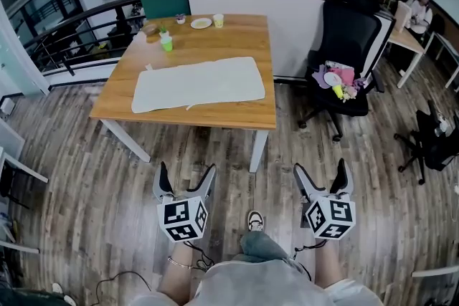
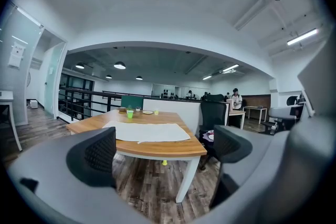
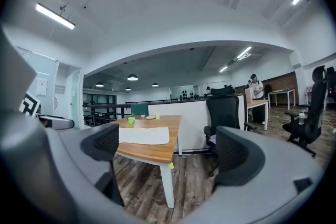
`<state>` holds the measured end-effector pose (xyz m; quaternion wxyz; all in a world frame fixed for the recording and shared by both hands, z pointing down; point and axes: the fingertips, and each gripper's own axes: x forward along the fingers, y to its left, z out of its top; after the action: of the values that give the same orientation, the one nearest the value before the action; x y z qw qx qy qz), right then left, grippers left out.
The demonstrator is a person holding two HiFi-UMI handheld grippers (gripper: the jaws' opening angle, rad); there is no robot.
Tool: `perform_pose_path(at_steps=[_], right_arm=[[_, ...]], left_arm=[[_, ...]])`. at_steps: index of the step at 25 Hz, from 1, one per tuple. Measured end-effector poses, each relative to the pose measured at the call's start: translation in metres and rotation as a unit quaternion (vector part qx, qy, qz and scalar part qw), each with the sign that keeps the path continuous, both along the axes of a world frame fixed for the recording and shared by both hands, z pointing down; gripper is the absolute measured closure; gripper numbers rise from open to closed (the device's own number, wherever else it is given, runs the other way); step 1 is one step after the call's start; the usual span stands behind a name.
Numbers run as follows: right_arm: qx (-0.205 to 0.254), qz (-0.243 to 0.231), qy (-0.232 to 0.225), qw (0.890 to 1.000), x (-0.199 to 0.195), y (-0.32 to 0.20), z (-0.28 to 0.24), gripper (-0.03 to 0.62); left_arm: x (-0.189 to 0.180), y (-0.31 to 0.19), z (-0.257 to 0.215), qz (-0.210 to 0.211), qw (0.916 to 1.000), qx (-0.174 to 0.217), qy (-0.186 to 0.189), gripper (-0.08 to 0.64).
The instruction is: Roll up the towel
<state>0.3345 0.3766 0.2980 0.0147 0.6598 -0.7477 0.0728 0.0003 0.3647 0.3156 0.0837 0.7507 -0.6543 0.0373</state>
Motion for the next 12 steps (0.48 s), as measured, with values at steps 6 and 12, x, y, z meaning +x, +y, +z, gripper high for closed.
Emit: perform_pose_path(at_steps=[6, 12], right_arm=[[-0.001, -0.011, -0.001, 1.000, 0.002, -0.066, 0.003, 0.017], [-0.011, -0.025, -0.004, 1.000, 0.006, -0.143, 0.005, 0.032]], left_arm=[[0.002, -0.056, 0.000, -0.010, 0.9999, 0.001, -0.005, -0.006], [0.003, -0.123, 0.000, -0.024, 0.9997, -0.006, -0.005, -0.006]])
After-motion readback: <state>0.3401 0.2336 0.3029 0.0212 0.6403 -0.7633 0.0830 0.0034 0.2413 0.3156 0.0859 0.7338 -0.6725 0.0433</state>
